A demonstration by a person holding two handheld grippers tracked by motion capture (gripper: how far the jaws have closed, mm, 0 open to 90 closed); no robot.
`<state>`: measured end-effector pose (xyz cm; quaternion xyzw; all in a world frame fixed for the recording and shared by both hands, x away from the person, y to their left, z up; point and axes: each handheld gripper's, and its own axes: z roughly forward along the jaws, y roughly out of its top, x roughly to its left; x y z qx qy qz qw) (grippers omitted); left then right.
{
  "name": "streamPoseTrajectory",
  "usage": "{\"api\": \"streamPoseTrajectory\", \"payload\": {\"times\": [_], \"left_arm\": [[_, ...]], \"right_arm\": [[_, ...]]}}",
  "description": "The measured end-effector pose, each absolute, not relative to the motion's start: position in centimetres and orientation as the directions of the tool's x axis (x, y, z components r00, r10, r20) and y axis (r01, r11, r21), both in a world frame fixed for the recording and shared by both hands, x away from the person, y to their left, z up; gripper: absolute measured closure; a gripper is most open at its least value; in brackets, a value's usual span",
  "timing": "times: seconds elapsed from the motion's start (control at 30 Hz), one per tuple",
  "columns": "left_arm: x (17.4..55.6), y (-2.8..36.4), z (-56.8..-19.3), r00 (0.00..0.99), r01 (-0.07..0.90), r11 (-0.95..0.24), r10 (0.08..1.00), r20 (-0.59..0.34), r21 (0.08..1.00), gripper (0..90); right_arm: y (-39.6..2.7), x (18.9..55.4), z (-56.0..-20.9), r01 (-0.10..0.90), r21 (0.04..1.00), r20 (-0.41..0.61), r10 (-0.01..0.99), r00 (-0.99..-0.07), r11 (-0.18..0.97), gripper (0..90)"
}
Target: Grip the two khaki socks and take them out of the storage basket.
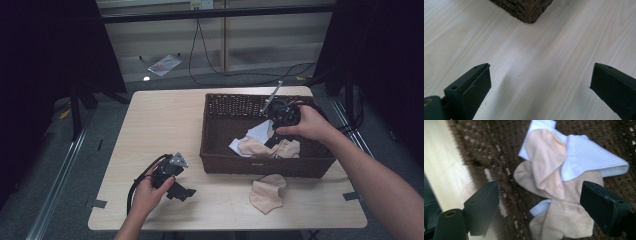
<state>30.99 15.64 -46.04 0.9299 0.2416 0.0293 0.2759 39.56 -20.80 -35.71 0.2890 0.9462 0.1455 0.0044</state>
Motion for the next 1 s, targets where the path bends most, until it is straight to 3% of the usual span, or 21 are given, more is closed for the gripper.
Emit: {"api": "streamPoseTrajectory", "payload": {"times": [1.0], "left_arm": [[31.1,15.7,-46.1,0.882,0.432,-0.733,0.465,-0.077,0.525,2.7]], "right_arm": [[-19.4,41.0,-41.1,0.551,0.245,0.056,0.556,-0.83,0.798,29.4]]}}
